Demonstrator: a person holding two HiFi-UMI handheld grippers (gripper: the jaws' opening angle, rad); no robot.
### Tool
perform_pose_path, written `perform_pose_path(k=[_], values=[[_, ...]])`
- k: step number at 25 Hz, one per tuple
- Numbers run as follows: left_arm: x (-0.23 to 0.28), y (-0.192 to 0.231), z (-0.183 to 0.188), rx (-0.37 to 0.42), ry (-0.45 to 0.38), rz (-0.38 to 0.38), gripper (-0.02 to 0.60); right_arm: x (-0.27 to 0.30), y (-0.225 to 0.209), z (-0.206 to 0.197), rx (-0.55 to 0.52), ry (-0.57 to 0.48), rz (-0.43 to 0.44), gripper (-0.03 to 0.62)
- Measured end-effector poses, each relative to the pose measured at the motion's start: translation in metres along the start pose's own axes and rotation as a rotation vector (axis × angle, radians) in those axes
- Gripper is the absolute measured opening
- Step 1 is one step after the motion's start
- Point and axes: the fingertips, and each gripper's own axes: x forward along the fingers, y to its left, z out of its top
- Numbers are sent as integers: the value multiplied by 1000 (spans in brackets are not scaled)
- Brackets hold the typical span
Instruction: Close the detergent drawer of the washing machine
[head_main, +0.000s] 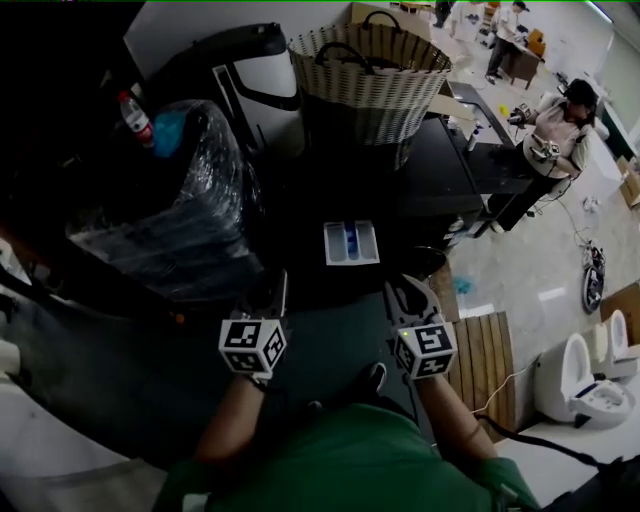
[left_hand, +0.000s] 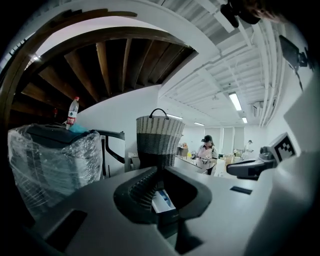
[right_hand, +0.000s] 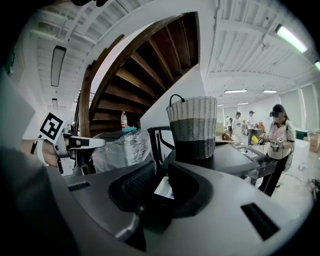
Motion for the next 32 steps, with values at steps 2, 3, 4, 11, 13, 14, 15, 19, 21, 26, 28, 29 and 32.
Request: perform_pose_path(k=[2, 3, 4, 11, 13, 14, 15, 19, 21, 26, 28, 29, 32], values=[[11, -5, -1, 26, 20, 14, 54, 13, -9, -6, 20, 17, 31, 95], [16, -8, -1, 36, 31, 23, 54, 19, -14, -8, 27, 24, 44, 97], [20, -9, -2, 43, 40, 34, 55, 24, -18, -10, 32, 30, 57, 97], [43, -18, -12, 63, 88, 105, 55, 58, -25, -54, 69, 131, 178, 97], [48, -18, -21, 64, 110, 114, 54, 66, -25, -68, 64, 164, 199, 95], [51, -17, -28, 62, 125, 117, 54, 70, -24, -75, 64, 181, 206, 94], [54, -14, -36, 56, 142, 119, 54, 74, -22, -82, 67, 199, 212, 94], [72, -4, -73, 4, 221, 99, 54, 85, -14, -109, 79, 272, 214, 89], [83, 0, -90, -27, 257, 67, 55, 93, -10, -124, 77, 311, 202, 87], [107, 16, -118, -23, 328, -51, 54, 117, 3, -155, 82, 400, 126, 77], [115, 26, -127, -34, 357, -99, 54, 126, 8, -160, 73, 425, 86, 66], [119, 29, -130, -37, 370, -124, 54, 131, 10, -160, 71, 433, 63, 62], [129, 38, -137, -27, 403, -198, 54, 145, 11, -167, 80, 458, -6, 44]])
